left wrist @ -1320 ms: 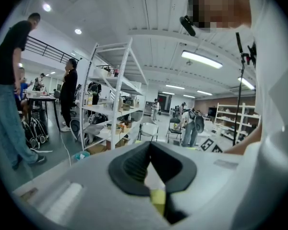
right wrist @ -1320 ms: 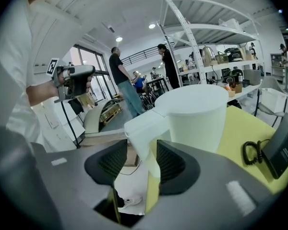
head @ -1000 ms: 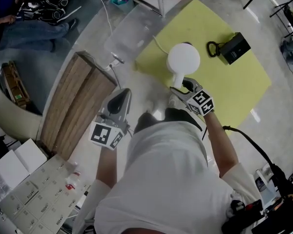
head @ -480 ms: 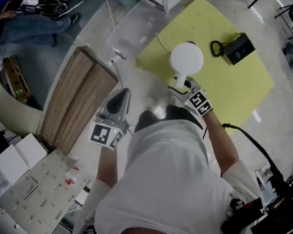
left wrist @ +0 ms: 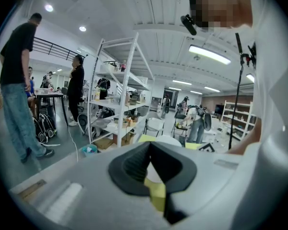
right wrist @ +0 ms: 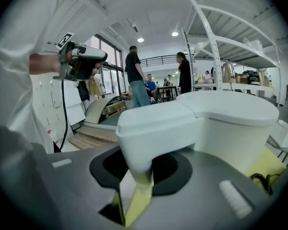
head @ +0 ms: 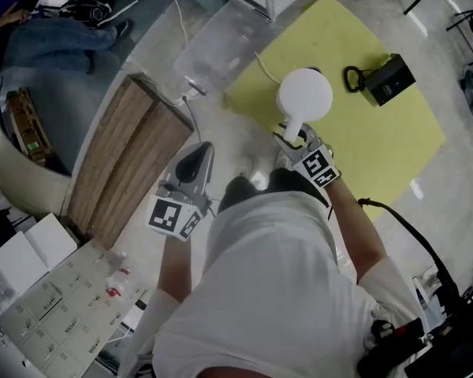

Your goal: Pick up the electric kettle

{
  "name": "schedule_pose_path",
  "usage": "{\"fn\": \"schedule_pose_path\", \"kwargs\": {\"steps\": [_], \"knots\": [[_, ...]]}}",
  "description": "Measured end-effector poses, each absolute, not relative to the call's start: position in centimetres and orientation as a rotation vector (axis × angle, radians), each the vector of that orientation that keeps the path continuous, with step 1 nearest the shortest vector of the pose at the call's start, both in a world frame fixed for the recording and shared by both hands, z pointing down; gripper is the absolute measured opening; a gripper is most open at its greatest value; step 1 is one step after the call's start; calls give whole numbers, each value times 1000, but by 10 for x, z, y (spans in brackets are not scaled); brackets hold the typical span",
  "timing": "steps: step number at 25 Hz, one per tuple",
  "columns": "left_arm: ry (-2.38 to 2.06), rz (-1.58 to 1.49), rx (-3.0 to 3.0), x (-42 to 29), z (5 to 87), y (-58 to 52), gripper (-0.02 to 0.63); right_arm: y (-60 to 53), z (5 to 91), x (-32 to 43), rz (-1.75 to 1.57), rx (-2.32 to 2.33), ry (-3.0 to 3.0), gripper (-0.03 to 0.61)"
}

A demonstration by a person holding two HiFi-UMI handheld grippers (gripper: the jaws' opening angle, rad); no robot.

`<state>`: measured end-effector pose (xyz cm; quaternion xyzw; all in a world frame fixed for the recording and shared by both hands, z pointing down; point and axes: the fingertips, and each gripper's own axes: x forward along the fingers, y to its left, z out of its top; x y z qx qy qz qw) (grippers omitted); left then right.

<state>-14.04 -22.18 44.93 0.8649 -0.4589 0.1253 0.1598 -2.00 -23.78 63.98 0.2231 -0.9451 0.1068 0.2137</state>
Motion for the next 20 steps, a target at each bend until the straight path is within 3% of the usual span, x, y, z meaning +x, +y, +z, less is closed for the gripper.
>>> {"fn": "schedule_pose_path", "kwargs": {"steps": [20], "knots": [[-1364, 380, 2407, -150, 463, -216, 5, -252, 599, -36, 193, 467, -2734, 90]]}}
